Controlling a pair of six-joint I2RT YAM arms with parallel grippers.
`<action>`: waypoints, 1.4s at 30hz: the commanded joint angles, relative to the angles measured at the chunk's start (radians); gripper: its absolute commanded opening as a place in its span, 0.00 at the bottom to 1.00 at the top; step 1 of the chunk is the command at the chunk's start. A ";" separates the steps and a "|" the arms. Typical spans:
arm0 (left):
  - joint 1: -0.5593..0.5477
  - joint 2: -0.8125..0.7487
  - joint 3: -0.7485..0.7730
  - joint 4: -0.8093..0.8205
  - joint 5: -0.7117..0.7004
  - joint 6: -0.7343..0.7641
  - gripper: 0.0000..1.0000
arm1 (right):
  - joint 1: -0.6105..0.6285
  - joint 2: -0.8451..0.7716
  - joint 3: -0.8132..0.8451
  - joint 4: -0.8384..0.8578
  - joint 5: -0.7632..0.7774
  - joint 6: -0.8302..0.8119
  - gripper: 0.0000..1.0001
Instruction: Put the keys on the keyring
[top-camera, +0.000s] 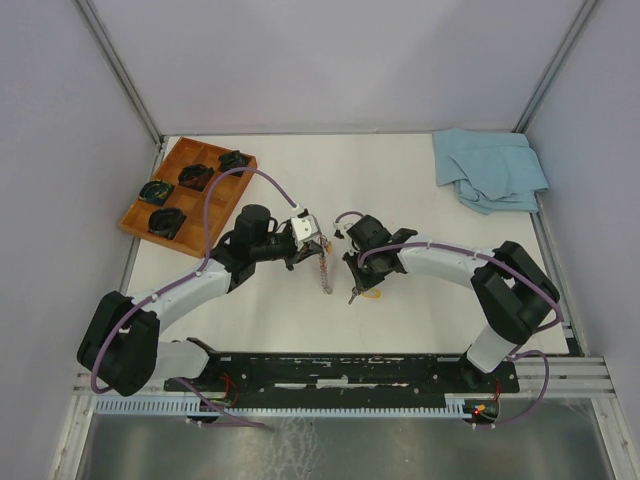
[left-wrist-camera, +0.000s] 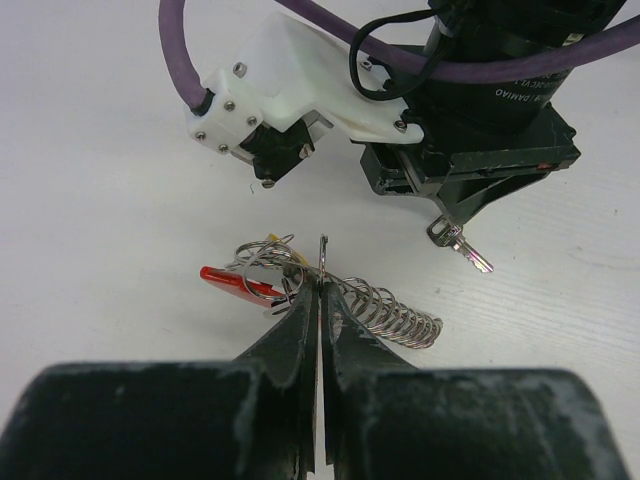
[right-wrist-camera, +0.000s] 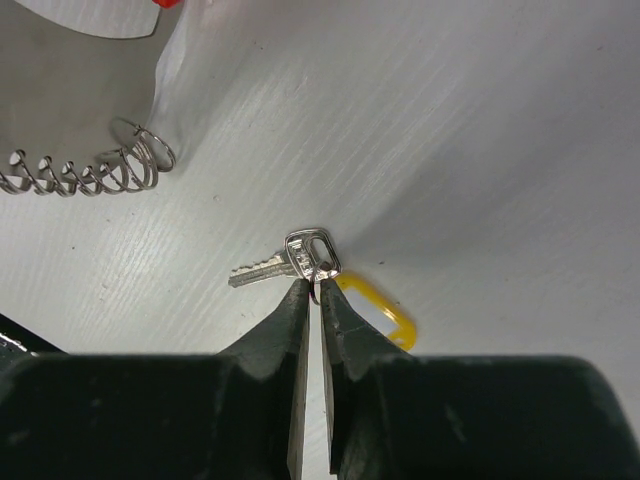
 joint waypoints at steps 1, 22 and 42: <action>-0.005 -0.010 0.022 -0.040 -0.004 0.038 0.03 | 0.000 0.020 0.041 0.002 -0.002 -0.004 0.16; -0.004 -0.013 0.023 -0.043 -0.004 0.039 0.03 | 0.000 0.001 0.036 -0.010 0.034 -0.012 0.10; -0.004 -0.030 0.014 -0.038 0.010 0.044 0.03 | -0.001 -0.210 0.005 0.023 0.042 -0.166 0.01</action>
